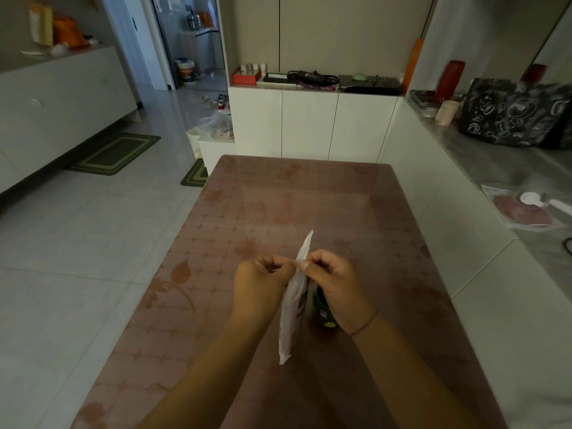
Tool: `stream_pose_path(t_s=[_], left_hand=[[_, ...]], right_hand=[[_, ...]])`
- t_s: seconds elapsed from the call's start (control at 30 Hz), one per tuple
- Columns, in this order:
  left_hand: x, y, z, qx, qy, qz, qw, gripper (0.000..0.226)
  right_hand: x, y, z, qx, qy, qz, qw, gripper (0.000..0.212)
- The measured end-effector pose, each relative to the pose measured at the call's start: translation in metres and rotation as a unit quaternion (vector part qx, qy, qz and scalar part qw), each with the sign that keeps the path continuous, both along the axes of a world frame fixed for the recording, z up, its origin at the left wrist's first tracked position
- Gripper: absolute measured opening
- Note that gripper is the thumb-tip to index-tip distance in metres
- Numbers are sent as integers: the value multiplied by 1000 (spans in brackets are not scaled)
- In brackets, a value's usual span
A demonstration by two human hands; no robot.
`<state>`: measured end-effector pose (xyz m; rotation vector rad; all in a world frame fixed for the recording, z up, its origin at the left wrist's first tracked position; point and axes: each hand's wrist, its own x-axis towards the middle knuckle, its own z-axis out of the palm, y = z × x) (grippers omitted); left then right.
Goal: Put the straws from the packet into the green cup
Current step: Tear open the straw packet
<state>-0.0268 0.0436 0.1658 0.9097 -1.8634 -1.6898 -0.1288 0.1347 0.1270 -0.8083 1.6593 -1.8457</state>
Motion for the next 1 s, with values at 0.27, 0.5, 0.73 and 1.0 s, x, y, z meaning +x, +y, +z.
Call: stream_pose_path(t_s=[0.27, 0.5, 0.73, 1.0], left_hand=[[-1, 2, 0, -5, 1, 0, 1000, 22], [-1, 2, -2, 0, 1, -1, 1000, 21], [-1, 3, -2, 23, 4, 10, 1000, 17], [-2, -1, -6, -16, -19, 40, 999, 14]], right_hand=[[-3, 0, -3, -3, -1, 6, 1000, 14], [0, 2, -3, -3, -10, 2, 1000, 13], [2, 3, -1, 4, -23, 8, 1000, 14], [6, 7, 5, 25, -38, -28, 999, 22]])
